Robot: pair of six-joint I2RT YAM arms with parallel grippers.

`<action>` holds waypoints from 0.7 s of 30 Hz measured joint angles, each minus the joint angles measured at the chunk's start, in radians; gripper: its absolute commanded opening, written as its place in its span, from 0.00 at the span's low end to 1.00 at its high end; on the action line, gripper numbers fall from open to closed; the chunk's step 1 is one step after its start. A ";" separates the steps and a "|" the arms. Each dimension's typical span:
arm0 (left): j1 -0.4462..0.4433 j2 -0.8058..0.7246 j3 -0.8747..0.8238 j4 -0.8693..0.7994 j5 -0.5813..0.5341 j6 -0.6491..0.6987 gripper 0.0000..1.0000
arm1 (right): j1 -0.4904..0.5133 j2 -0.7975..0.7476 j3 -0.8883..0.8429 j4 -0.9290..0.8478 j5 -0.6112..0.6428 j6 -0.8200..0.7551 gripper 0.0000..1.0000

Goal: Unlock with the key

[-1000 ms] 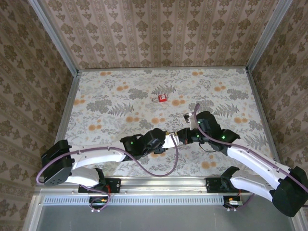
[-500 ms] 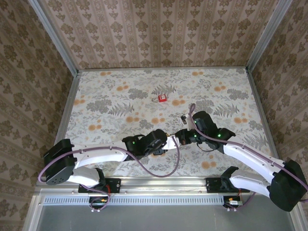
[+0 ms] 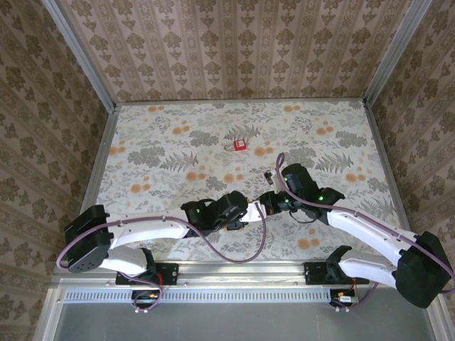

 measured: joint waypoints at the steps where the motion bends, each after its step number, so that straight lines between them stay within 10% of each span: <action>1: 0.000 0.001 0.003 0.008 0.002 0.000 0.10 | -0.002 -0.010 0.004 -0.009 0.006 0.000 0.19; 15: -0.013 0.025 0.014 0.088 0.016 -0.031 0.10 | -0.087 -0.126 0.035 -0.061 0.030 0.008 0.41; 21: -0.003 0.025 0.014 0.080 0.018 -0.037 0.10 | -0.134 -0.144 0.041 -0.113 0.063 0.016 0.27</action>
